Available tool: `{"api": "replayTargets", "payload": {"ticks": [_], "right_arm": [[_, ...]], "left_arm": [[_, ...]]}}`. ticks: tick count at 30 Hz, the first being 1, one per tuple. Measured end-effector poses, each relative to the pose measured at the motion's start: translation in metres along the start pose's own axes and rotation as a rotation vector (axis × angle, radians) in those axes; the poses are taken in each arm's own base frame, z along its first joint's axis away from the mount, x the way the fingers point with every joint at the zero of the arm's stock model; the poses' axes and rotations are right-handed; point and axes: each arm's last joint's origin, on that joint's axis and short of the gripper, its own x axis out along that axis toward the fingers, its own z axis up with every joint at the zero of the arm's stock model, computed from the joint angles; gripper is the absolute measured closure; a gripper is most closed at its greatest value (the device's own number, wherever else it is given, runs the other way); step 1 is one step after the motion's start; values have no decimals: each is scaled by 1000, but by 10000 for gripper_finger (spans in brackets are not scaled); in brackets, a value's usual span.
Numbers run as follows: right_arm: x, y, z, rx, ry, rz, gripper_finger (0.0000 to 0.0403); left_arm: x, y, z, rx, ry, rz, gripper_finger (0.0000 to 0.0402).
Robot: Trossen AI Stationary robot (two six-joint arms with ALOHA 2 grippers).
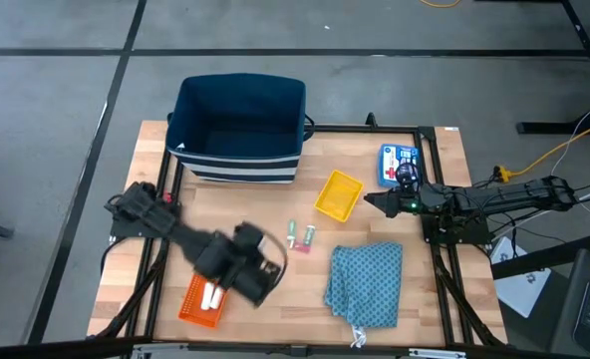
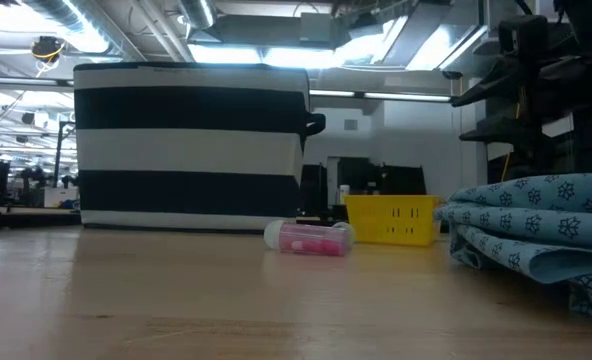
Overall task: Pick & place medical supplies in basket/bin
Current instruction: Put the white gauze in the orange bin
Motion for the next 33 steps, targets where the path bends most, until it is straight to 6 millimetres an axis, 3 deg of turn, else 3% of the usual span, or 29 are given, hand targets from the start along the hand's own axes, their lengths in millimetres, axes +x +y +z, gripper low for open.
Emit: {"api": "replayTargets", "payload": {"ticks": [4,9,13,19,33], "right_arm": [[0,0,0,0,0,0,179],[0,0,0,-1,2,-2,179],[0,0,0,-2,2,-2,179],[0,0,0,-2,2,-3,179],[2,-2,0,-5,-25,-35,179]], "left_arm": [[5,5,-38,-83,17,-32,329],[26,16,-89,-228,48,-60,329],[41,22,-119,-231,170,-65,329],[51,32,-127,-193,175,3,329],[36,47,-153,-136,217,-23,329]]}}
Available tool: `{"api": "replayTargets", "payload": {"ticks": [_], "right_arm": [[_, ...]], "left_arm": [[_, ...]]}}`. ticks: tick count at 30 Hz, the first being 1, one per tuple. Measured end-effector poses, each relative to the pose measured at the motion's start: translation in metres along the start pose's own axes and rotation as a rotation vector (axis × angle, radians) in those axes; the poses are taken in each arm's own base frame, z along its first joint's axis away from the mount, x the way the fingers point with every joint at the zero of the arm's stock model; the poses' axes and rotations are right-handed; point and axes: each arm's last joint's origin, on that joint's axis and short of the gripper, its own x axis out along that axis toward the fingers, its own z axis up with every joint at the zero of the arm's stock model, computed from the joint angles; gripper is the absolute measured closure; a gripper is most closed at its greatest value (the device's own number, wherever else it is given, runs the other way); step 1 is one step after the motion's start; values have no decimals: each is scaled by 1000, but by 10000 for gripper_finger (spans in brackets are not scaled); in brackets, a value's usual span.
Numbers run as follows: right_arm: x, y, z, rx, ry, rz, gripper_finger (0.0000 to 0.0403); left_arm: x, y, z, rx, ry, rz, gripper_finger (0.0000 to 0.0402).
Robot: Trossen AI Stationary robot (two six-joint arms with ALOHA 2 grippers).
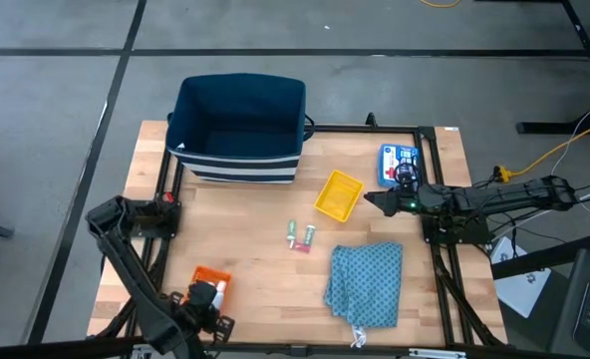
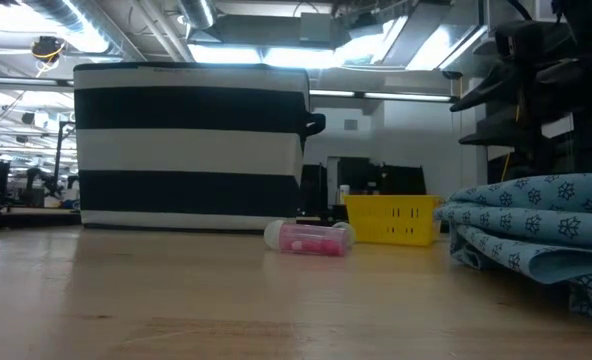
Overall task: Pick & place medical supplies in basket/bin
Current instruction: Put the white gauze in the orange bin
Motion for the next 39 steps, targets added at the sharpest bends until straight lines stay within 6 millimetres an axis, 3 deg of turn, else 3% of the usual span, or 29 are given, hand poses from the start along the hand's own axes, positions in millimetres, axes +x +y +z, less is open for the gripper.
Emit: {"api": "replayTargets", "payload": {"ticks": [7,11,21,26,39], "right_arm": [[2,-1,-1,13,6,-19,179],[3,-2,-2,15,11,-29,179],[4,-2,-3,23,13,-33,179],[4,-2,-3,63,13,-34,179],[4,-3,-2,88,-22,-49,179]], "left_arm": [[-13,6,5,20,-56,-53,329],[-17,18,14,23,-76,-183,329],[-6,82,57,60,-47,-449,329],[3,104,61,41,82,-590,329],[26,121,61,20,203,-392,321]]}}
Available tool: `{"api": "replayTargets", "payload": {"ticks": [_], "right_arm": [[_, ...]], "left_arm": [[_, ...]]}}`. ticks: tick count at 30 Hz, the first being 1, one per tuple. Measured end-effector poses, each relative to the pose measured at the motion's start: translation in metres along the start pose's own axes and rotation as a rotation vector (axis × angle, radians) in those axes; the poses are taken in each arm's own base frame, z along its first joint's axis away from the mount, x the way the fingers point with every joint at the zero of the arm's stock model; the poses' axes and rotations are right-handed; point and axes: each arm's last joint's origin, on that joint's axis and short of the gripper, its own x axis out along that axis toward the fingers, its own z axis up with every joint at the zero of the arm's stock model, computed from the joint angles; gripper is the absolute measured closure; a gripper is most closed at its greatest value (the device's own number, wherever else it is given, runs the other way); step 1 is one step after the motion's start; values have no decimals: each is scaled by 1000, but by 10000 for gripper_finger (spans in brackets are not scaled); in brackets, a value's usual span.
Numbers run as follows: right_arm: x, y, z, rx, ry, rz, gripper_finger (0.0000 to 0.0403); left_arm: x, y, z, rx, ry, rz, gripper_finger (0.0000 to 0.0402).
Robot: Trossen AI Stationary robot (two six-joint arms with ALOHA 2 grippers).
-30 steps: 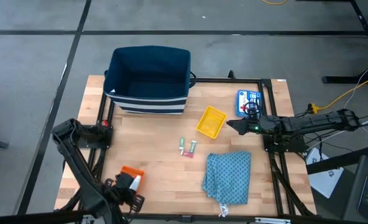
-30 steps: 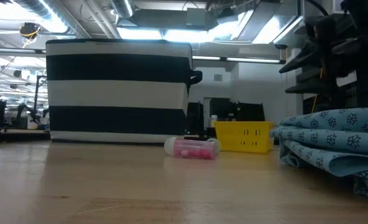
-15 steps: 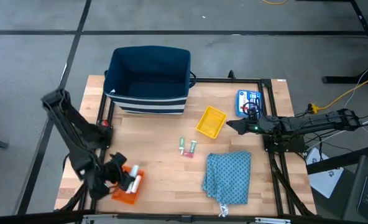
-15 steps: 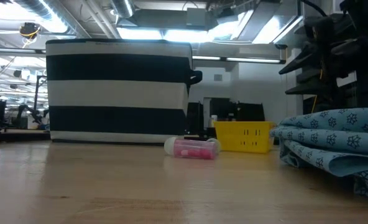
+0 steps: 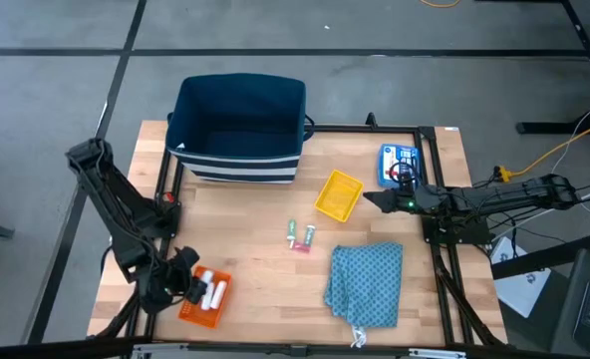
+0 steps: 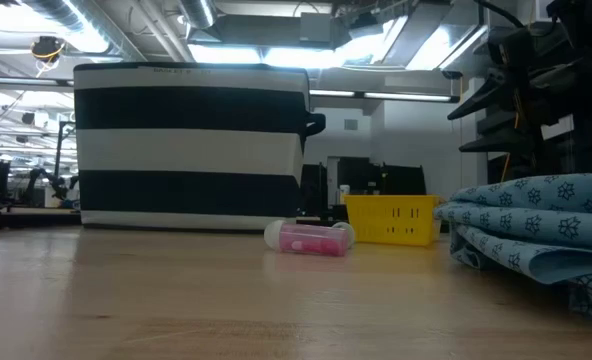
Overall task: Pick & place medical supplies in basket/bin
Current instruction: Put the white gauze in the orange bin, then put the pink bottle in the yellow bin
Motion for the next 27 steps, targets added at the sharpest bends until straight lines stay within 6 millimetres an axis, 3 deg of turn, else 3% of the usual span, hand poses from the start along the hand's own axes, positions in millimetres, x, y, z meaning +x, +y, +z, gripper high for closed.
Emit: {"api": "replayTargets", "payload": {"ticks": [17,23,27], "right_arm": [[0,0,0,3,-4,-2,179],[0,0,0,3,-4,-2,179],[0,0,0,3,-4,-1,179]], "left_arm": [[5,-9,6,-43,-12,-36,216],[3,-12,9,-37,-40,-58,209],[-8,-31,20,37,-187,-165,216]]}}
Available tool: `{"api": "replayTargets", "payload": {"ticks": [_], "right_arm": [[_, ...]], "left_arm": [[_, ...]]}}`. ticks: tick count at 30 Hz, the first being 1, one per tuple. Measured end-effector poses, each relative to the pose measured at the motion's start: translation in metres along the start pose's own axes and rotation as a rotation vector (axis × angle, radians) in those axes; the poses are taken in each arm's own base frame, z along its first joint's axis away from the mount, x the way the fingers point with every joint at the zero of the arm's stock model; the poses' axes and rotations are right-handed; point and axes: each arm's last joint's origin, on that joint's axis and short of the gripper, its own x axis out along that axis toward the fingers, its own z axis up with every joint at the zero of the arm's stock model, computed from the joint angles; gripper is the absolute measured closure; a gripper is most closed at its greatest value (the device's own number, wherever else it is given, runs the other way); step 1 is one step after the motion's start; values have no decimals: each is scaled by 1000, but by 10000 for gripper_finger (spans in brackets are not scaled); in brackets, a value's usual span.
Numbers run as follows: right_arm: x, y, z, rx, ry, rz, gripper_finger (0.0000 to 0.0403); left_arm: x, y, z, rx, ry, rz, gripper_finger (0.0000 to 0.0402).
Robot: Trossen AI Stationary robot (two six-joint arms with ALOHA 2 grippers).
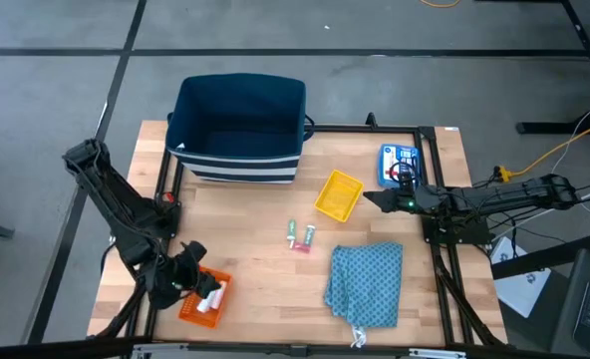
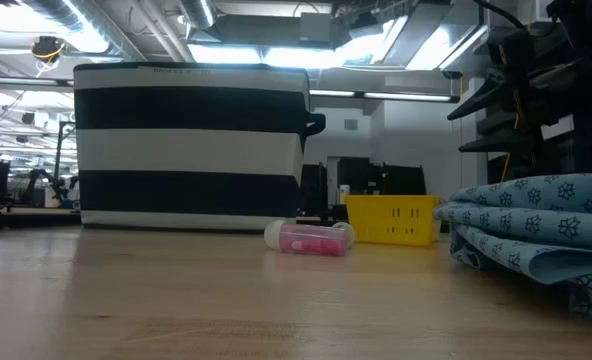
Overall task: Pick & place medical supplies in basket/bin
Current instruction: Put the pink bottle in the yellow bin
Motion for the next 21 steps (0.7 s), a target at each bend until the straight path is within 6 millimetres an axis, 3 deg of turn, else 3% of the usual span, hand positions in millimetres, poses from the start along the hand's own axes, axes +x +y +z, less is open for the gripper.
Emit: {"api": "replayTargets", "payload": {"ticks": [5,12,17,21], "right_arm": [[0,0,0,0,-1,-1,179],[0,0,0,-2,-3,-1,179],[0,0,0,-1,-3,-1,179],[0,0,0,-2,-2,-1,179]], "left_arm": [[-8,-34,37,209,-75,53,225],[-14,-69,114,436,-187,153,227],[2,-94,153,755,-181,241,231],[31,-107,176,955,-64,318,233]]}}
